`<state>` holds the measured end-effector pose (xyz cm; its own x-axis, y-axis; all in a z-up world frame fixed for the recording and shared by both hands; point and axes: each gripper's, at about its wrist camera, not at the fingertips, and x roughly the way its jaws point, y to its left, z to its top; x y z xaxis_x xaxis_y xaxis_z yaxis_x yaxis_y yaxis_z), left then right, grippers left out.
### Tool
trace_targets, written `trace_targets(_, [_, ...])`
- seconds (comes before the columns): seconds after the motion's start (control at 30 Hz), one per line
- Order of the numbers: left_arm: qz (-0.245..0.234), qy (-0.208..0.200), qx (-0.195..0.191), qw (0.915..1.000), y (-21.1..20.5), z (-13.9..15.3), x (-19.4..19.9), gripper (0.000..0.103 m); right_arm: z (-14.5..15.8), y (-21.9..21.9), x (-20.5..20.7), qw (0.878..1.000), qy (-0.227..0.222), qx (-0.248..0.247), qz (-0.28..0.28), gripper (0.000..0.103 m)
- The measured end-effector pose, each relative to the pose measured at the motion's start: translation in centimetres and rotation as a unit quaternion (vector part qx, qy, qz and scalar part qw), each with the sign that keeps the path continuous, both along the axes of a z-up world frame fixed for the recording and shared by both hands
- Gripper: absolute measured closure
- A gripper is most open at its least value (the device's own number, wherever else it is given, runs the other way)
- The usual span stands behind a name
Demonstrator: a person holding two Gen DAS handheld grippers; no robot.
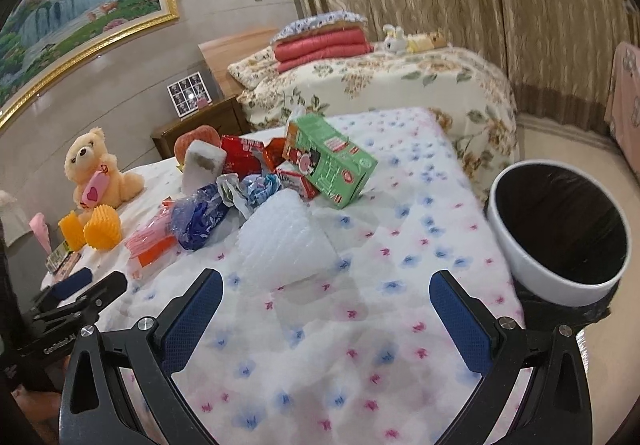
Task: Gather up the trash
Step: 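Grasp the orange-and-white snack bag with the left gripper while the right grasps the white foam net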
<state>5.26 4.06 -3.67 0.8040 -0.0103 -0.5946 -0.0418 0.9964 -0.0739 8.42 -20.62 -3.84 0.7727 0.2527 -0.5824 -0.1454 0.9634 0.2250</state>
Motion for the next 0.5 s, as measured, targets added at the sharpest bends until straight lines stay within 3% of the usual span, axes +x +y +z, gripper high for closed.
trace_targets(0.2, [0.004,0.016,0.010,0.9998,0.7,-0.1,2.7,0.009,-0.9,0.5,2.2,0.999,0.041,0.015,0.007,0.002])
trace_targets(0.33, [0.003,0.035,0.012,0.9993,1.0,-0.6,4.3,0.012,-1.5,0.6,3.4,0.997,0.066,0.033,0.010,0.011])
trace_targets(0.37, [0.002,0.040,0.013,0.9991,1.0,-0.8,4.6,0.015,-1.6,0.6,3.6,0.997,0.069,0.035,0.010,0.015])
trace_targets(0.4, [0.001,0.045,0.013,0.9989,1.1,-1.0,4.9,0.025,-1.8,0.6,3.7,0.997,0.073,0.038,0.010,0.017])
trace_targets(0.47, [-0.006,0.060,0.006,0.9982,1.2,-1.6,5.4,0.043,-1.9,0.7,3.8,0.996,0.077,0.039,0.011,0.031])
trace_targets(0.5, [-0.010,0.067,0.000,0.9977,1.2,-1.8,5.5,0.058,-1.9,0.6,3.9,0.996,0.079,0.040,0.012,0.035])
